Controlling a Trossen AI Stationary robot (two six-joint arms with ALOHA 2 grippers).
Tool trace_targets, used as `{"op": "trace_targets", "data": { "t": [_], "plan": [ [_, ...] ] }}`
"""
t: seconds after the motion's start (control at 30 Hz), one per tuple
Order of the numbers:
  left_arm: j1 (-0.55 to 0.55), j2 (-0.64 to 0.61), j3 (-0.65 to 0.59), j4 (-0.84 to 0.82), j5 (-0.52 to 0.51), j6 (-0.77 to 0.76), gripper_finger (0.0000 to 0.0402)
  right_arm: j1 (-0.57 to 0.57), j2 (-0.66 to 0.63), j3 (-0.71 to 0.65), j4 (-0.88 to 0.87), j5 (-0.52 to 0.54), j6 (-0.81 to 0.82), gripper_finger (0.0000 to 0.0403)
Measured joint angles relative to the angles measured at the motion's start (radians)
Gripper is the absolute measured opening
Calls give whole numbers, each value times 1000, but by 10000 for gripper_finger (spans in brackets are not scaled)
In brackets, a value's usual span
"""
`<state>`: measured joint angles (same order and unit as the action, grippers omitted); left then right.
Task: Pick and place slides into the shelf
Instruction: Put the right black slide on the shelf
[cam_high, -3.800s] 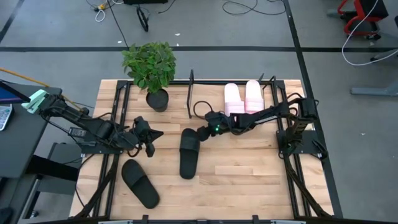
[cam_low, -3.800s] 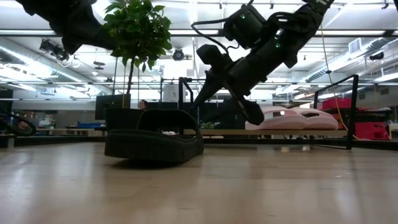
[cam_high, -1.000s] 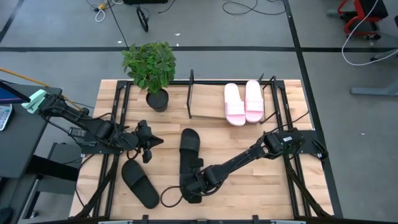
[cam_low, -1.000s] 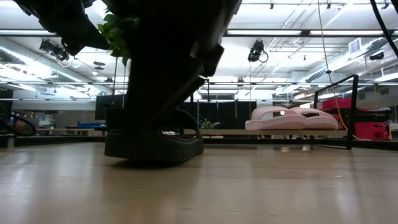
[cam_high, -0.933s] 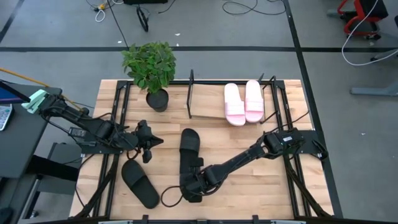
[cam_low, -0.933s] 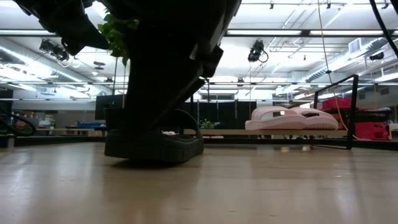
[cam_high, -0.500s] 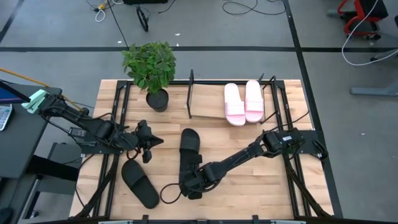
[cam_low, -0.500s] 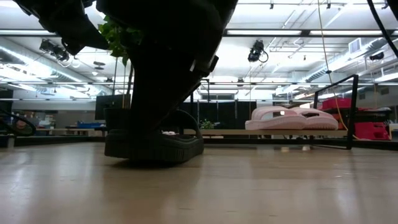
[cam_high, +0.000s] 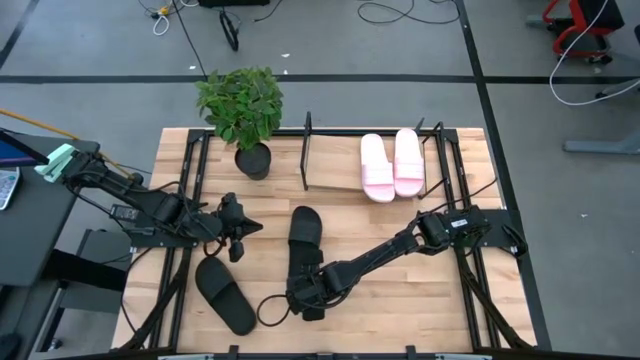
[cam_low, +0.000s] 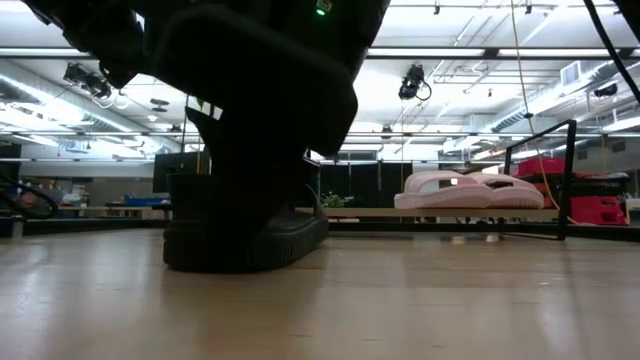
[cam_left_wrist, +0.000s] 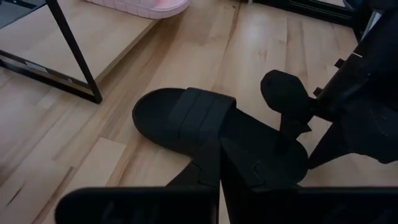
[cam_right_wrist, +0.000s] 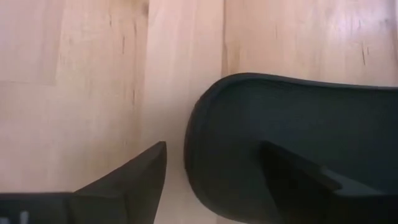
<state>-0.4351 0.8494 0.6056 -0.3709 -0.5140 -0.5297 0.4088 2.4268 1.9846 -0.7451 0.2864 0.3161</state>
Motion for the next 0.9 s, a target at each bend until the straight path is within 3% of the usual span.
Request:
{"op": "trace_targets", "data": {
  "t": [0.37,0.73,0.9],
  "plan": [
    [0,0,0,-1,0,0,24,-3,-1,-24,23,4,4,178],
    [0,0,0,-1,0,0,10,2,-2,-45,28,-23,4,28],
    [0,0,0,-1,0,0,23,3,2,-8,3,-6,4,27]
  ]
}}
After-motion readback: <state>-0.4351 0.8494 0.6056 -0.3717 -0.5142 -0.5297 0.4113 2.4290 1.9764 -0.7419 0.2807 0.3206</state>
